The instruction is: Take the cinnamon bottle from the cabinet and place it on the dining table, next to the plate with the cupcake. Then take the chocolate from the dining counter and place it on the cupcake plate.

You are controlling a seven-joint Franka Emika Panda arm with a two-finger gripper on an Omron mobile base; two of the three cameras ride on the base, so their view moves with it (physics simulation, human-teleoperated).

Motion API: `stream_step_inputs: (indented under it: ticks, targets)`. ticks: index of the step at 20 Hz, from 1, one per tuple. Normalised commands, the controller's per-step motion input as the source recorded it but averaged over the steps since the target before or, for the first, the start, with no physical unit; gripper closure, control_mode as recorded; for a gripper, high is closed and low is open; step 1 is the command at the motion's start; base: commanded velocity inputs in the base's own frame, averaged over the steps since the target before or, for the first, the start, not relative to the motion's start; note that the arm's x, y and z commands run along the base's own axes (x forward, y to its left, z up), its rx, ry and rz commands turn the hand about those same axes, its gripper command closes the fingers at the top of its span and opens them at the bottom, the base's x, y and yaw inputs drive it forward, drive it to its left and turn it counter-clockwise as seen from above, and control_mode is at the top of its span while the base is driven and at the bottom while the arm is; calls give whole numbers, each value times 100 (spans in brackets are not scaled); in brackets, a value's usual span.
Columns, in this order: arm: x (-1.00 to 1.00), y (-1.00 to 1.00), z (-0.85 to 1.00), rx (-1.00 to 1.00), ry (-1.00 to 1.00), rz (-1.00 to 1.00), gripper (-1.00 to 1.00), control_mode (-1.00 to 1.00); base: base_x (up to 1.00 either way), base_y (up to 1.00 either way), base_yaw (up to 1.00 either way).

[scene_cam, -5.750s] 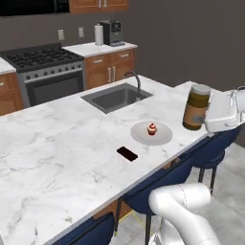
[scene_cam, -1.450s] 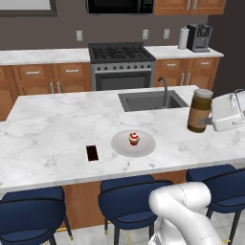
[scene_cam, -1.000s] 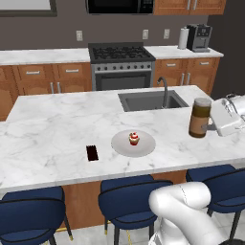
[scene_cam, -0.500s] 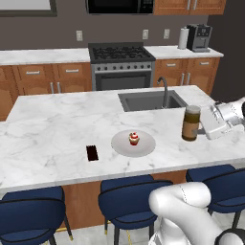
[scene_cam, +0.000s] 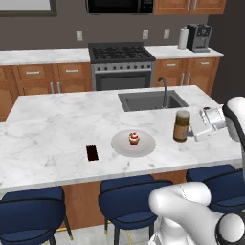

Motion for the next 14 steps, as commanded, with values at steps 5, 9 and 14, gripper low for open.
stream_step_inputs:
  ticks: [5, 9, 14]
  targets:
    - [50, -11, -39, 0, 0, 8, 100, -100, 0, 0, 0]
    - [38, -15, -43, 0, 0, 12, 100, -100, 0, 0, 0]
    - [44, -5, -37, 0, -6, 10, 100, -100, 0, 0, 0]
